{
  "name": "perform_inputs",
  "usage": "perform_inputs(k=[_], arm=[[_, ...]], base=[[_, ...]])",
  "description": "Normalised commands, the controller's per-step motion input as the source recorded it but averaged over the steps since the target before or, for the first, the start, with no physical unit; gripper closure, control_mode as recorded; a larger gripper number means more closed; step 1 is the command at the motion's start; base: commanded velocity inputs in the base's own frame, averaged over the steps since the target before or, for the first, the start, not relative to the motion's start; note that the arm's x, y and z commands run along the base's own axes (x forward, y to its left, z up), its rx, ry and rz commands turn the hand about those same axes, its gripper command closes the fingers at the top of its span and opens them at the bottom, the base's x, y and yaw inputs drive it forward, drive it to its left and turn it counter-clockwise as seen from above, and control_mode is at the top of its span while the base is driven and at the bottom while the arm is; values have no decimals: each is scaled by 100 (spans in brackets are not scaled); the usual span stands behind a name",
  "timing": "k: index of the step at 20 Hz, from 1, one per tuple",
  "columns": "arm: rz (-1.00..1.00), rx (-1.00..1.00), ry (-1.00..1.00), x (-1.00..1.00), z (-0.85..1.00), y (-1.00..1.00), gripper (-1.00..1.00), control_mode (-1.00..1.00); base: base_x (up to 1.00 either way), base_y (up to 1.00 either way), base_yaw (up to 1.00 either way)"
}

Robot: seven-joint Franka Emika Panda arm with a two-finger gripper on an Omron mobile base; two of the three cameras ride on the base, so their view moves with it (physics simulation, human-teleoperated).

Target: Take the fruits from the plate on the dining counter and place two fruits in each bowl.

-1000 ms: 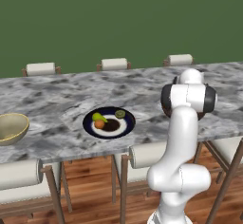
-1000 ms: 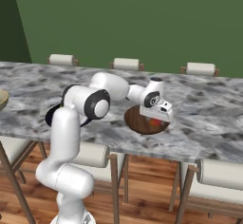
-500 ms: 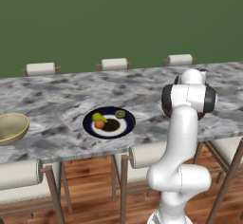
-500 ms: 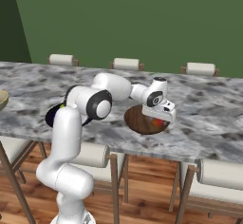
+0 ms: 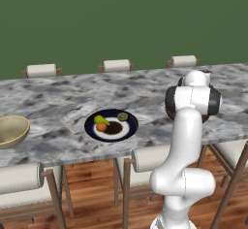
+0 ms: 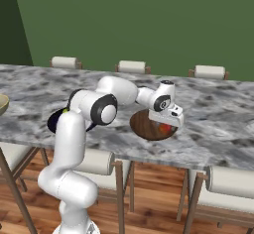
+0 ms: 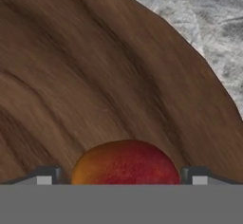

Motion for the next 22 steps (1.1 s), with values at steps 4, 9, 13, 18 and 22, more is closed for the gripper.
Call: perform_inputs(k=[4,9,13,18,22], arm=[[0,-1,0,5,7,0,-100,-100],[0,-6,0,2,42,15,-100,-100],[0,-6,0,-6,62,21,-100,-100],[0,-2,0,-1,33,77,-100,-100],[15,2,-4,0,16,100,-100,-100]], base=[[0,0,0],[0,0,0],[0,0,0],[0,0,0],[0,0,0]])
